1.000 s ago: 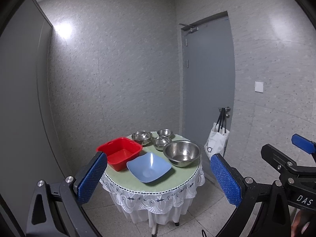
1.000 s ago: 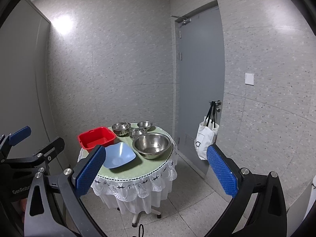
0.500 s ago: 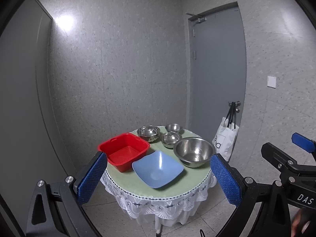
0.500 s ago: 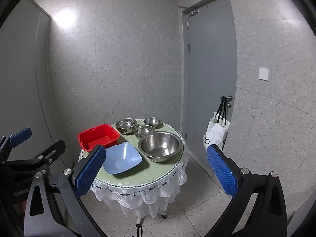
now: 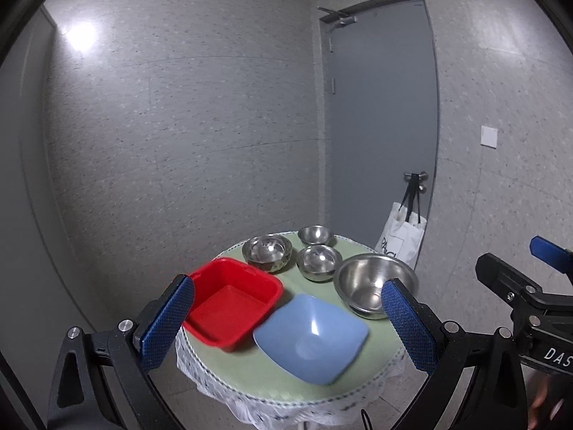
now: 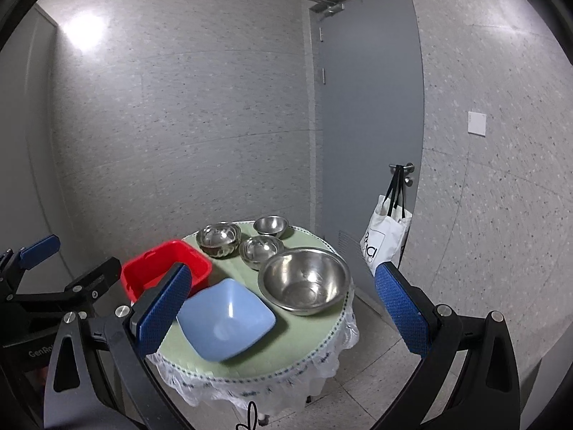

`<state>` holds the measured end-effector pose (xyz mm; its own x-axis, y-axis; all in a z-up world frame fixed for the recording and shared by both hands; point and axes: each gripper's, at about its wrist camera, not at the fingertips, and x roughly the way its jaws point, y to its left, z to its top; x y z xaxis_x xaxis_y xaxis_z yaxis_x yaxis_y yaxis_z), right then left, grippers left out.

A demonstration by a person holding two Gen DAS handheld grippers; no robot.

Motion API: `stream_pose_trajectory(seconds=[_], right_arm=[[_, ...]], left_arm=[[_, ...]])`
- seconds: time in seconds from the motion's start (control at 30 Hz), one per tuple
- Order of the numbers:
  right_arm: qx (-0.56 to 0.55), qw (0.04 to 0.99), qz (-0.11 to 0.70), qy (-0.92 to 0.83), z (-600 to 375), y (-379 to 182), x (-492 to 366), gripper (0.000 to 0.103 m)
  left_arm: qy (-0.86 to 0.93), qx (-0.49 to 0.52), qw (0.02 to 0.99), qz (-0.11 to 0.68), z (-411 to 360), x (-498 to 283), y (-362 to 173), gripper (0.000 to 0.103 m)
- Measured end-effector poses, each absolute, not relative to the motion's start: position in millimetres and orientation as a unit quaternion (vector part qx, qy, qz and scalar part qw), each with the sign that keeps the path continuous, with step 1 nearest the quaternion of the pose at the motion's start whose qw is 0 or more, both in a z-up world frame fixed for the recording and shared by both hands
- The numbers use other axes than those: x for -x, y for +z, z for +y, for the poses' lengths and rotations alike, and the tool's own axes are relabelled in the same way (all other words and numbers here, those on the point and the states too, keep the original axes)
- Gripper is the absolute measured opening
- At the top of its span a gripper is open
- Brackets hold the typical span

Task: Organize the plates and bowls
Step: 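Grasp the rim of the large steel bowl with the right tool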

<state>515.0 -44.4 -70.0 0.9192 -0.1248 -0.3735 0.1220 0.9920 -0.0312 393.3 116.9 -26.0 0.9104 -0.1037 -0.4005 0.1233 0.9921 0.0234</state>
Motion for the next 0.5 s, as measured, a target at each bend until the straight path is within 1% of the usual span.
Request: stream_pose_trajectory(seconds=[0.23, 0.4, 0.5], right_arm=[[-0.005, 0.975, 0.203, -0.089, -21, -82, -552, 0.103], [0.003, 0.969, 0.224, -0.102, -16, -97, -574, 0.103], [0.009, 0.965, 0.238, -0.111, -24, -109, -585, 0.103]], left_arm=[[-0.088, -0.028, 0.972, 0.218, 170, -451, -35, 0.102], [-0.123, 0.012, 0.96, 0.251, 200, -490, -44, 0.102], [-0.111, 0.016, 0.957, 0.269, 214, -511, -50, 0.102]])
